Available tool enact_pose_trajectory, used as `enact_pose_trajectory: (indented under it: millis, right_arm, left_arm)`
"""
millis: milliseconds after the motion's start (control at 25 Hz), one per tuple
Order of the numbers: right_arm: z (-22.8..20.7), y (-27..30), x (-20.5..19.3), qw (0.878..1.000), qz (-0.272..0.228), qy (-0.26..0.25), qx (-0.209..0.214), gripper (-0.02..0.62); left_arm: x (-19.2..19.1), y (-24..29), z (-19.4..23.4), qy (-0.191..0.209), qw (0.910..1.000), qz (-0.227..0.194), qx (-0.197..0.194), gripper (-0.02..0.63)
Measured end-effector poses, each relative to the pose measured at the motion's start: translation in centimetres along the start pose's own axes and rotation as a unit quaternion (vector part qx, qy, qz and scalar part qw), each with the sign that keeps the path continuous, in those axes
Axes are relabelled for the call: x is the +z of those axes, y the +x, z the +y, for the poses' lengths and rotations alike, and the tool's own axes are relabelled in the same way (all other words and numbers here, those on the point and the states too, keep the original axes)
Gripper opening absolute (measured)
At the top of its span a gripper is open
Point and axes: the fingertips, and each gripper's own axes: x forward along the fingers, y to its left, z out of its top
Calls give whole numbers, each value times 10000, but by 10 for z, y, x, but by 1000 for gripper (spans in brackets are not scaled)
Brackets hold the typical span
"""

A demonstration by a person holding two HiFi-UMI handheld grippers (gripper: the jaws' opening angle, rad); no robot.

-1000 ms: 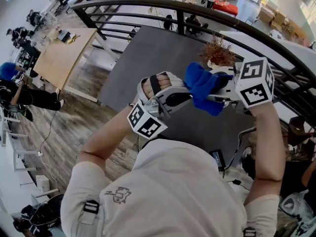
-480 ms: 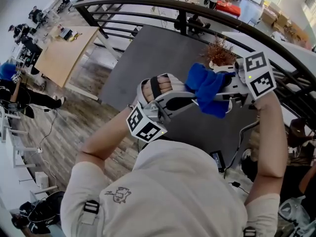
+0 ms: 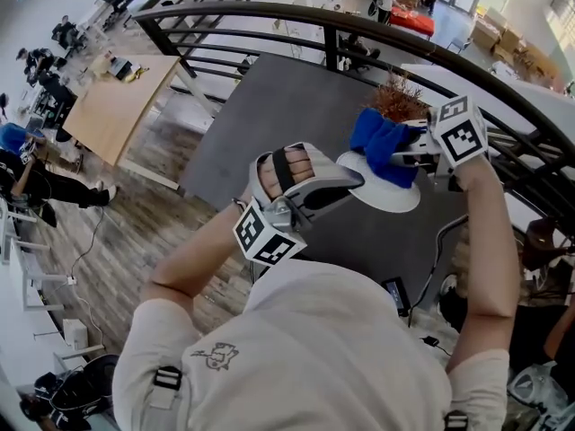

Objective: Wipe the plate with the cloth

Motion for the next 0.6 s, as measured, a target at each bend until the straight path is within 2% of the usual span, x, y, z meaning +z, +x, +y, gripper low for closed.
enact_pose_trajectory:
  millis: [160, 360, 480, 600]
  right_arm:
    - [-11, -24, -14, 9991, -300, 283, -123, 107]
    - [9, -26, -12, 9986, -500, -13, -190, 104]
    - [29, -14, -4, 9985, -448, -289, -136, 104]
    - [45, 5, 10, 9982, -204, -564, 21, 104]
  left_arm:
    - [-19, -6, 6, -33, 9996, 289, 21, 18]
    - [-53, -12, 5, -221, 9977, 635, 35, 17]
    - [-56, -10, 2, -301, 9976, 625, -19, 17]
    - [-43, -1, -2, -262, 9986, 417, -172, 17]
